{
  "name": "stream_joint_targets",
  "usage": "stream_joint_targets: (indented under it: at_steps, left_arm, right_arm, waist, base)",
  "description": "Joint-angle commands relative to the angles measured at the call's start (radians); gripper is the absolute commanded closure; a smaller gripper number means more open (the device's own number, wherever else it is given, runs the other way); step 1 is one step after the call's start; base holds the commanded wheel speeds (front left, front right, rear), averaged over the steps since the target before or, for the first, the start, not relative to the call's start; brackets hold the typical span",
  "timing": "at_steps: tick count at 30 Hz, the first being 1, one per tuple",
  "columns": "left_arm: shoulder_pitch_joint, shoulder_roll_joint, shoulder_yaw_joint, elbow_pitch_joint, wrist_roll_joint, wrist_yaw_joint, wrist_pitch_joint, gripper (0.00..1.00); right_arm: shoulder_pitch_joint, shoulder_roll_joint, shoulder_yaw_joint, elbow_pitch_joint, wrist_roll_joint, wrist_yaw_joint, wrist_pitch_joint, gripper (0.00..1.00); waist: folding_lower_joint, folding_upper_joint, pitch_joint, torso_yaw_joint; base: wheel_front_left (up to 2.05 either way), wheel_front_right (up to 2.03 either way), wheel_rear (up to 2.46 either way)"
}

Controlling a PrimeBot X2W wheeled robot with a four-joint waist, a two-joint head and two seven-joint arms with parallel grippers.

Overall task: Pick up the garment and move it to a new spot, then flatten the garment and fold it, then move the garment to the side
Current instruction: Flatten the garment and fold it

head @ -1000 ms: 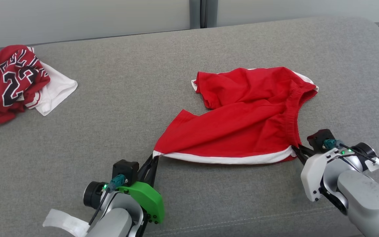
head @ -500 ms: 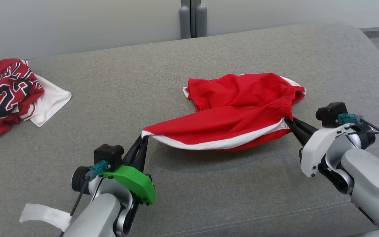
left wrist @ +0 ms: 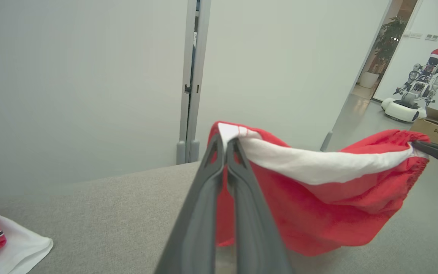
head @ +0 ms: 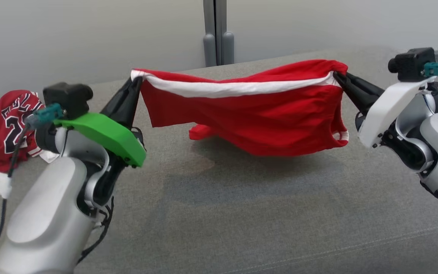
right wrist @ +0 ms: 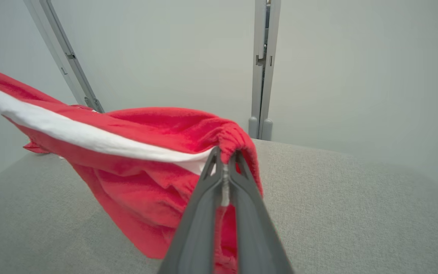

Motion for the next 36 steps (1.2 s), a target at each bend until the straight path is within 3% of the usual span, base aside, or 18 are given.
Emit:
stream_joint_targets:
  at_steps: [1,7,11,18,22,26,31,36]
  left_arm:
    - [-0.030,0.024,0.006,-0.025,-0.008,0.004,0.037,1.00]
    - [-0.123,0.098,0.016,-0.122,-0.043,0.021,0.218,1.00]
    - [-0.161,0.109,0.027,-0.151,-0.066,0.039,0.281,1.00]
    - [-0.263,0.059,0.067,-0.059,-0.126,0.101,0.354,1.00]
    - [-0.387,0.004,0.079,0.048,-0.106,0.124,0.334,1.00]
    - [-0.553,-0.050,0.088,0.149,-0.046,0.130,0.226,1.00]
    - [-0.727,-0.113,0.096,0.257,0.012,0.099,0.070,1.00]
    - [-0.757,-0.165,0.088,0.342,-0.007,0.038,0.003,1.00]
  right_arm:
    - [-0.018,-0.009,-0.009,-0.020,0.017,-0.001,0.031,1.00]
    - [-0.072,-0.043,-0.059,-0.092,0.070,-0.001,0.191,1.00]
    - [-0.097,-0.044,-0.086,-0.108,0.082,-0.001,0.251,1.00]
    - [-0.206,0.012,-0.098,-0.035,0.010,-0.001,0.306,1.00]
    - [-0.340,0.079,-0.107,0.068,-0.072,-0.001,0.258,1.00]
    - [-0.499,0.138,-0.123,0.197,-0.174,-0.001,0.171,1.00]
    - [-0.667,0.161,-0.148,0.359,-0.337,-0.002,0.007,1.00]
    - [-0.711,0.193,-0.170,0.511,-0.415,-0.002,-0.119,1.00]
  waist:
    - [0.0000,-0.0001,-0.010,-0.002]
    - [0.0000,-0.0001,-0.026,0.000]
    - [0.0000,-0.0001,-0.023,0.006]
    - [0.0000,-0.0001,0.040,0.035]
    - [0.0000,-0.0001,0.130,0.064]
    - [0.0000,-0.0001,0.228,0.094]
    - [0.0000,-0.0001,0.343,0.139]
    - [0.0000,-0.0001,0.414,0.176]
  base:
    - [0.00,0.00,0.00]
    - [0.00,0.00,0.00]
    - [0.00,0.00,0.00]
    - [0.00,0.00,0.00]
    - [0.00,0.00,0.00]
    - [0.00,0.00,0.00]
    - [0.00,0.00,0.00]
    - [0.00,0.00,0.00]
